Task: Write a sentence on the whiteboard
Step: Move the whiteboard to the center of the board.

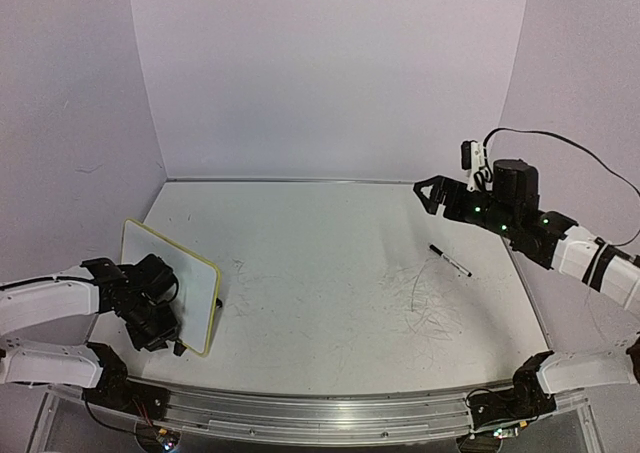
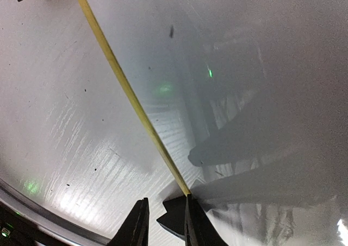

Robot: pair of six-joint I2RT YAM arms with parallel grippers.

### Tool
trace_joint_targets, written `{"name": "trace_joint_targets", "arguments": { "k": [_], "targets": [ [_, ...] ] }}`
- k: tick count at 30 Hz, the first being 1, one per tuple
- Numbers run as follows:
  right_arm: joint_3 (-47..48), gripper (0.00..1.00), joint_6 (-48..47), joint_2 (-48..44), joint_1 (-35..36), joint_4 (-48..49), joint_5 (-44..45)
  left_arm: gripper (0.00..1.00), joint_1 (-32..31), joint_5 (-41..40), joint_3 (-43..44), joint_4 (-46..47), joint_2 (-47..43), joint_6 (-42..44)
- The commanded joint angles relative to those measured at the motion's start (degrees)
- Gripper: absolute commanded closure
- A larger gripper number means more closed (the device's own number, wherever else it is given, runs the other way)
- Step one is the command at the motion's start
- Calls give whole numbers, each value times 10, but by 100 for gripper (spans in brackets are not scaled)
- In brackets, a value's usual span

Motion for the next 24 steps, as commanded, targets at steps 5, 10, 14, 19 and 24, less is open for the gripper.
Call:
{"name": "trace_joint_targets", "arguments": {
  "k": [5, 10, 14, 19, 24],
  "targets": [
    [9, 2, 16, 61, 63, 63, -22, 74, -25, 17, 19, 189, 48, -7],
    [12, 2, 26, 128, 141, 135, -59, 74, -28, 14, 22, 200, 49, -5],
    [30, 2, 49, 217, 232, 232, -74, 74, -30, 18, 9, 226, 44, -7],
    [125, 3, 71, 380, 327, 334, -102, 74, -32, 18, -3, 238, 31, -9],
    [230, 7, 105, 503, 371, 382, -146, 74, -33, 18, -18, 238, 8, -15]
  ]
}}
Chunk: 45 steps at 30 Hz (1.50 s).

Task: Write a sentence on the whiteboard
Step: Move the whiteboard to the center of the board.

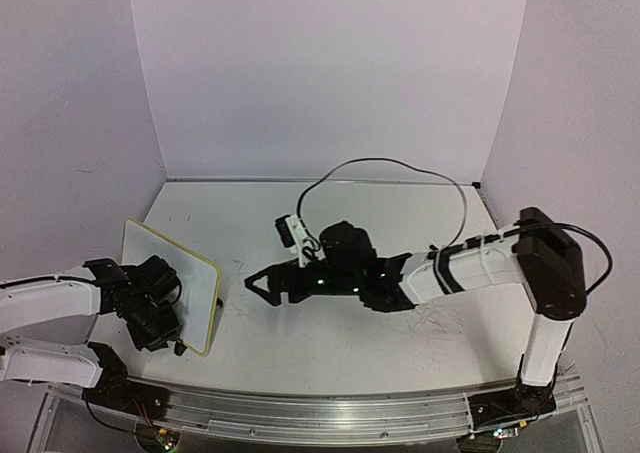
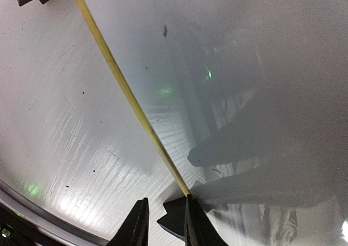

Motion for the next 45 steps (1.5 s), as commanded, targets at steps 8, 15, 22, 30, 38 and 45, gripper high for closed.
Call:
{"name": "trace_joint_targets", "arguments": {
  "k": [8, 15, 22, 30, 38, 45],
  "targets": [
    [194, 24, 74, 171, 60, 100, -55, 74, -10, 37, -22, 234, -9, 5],
    [275, 53, 84, 236, 69, 66, -29, 74, -11, 37, -21, 235, -11, 20],
    [258, 99, 57, 216, 46, 36, -1, 72, -11, 70, -16, 279, -16, 60],
    [220, 100, 31, 205, -30, 17, -89, 66, -12, 97, 26, 365, 56, 124],
    [217, 100, 8, 205, -76, -10, -165, 39, -20, 86, -4, 365, 4, 156],
    [229, 100, 3, 212, -100, -22, -218, 24, -49, 68, 7, 368, -11, 224]
  ]
}}
